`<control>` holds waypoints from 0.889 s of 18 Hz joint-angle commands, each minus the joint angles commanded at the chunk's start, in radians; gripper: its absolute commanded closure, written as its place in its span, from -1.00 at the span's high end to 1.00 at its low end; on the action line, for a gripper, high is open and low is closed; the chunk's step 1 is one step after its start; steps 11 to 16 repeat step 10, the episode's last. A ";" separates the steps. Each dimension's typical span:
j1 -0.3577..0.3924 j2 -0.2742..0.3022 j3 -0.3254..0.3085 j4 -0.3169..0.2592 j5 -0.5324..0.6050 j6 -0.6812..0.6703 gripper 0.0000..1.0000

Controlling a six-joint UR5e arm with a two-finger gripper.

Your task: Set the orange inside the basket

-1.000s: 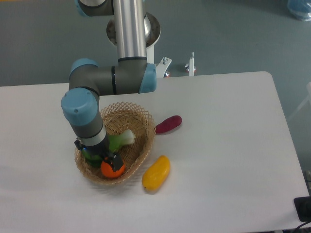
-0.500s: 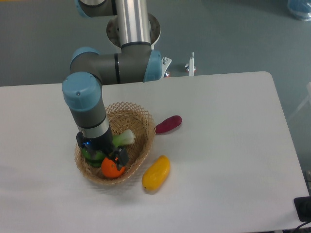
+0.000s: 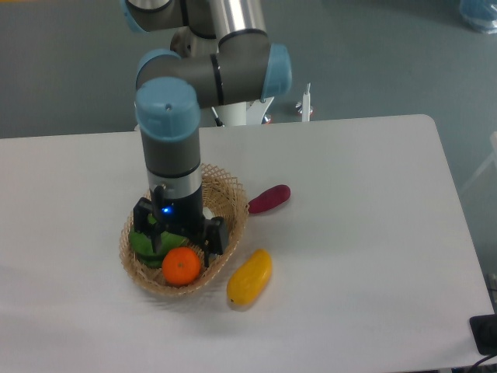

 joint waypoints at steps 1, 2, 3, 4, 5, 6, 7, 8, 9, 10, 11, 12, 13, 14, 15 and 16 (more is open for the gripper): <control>0.009 0.002 0.000 -0.002 0.002 0.012 1.00; 0.012 0.002 0.002 -0.002 0.003 0.031 1.00; 0.018 0.003 0.002 -0.003 0.005 0.047 1.00; 0.031 0.017 0.002 -0.003 0.005 0.060 1.00; 0.044 0.029 0.000 -0.005 0.003 0.066 1.00; 0.052 0.029 -0.006 -0.003 0.003 0.069 1.00; 0.054 0.031 -0.006 -0.002 0.003 0.075 1.00; 0.063 0.031 0.000 -0.003 0.003 0.092 1.00; 0.074 0.031 0.000 -0.003 -0.003 0.098 1.00; 0.080 0.031 -0.001 -0.003 -0.002 0.098 1.00; 0.080 0.031 -0.001 -0.003 -0.002 0.098 1.00; 0.080 0.031 -0.001 -0.003 -0.002 0.098 1.00; 0.080 0.031 -0.001 -0.003 -0.002 0.098 1.00; 0.080 0.031 -0.001 -0.003 -0.002 0.098 1.00; 0.080 0.031 -0.001 -0.003 -0.002 0.098 1.00; 0.080 0.031 -0.001 -0.003 -0.002 0.098 1.00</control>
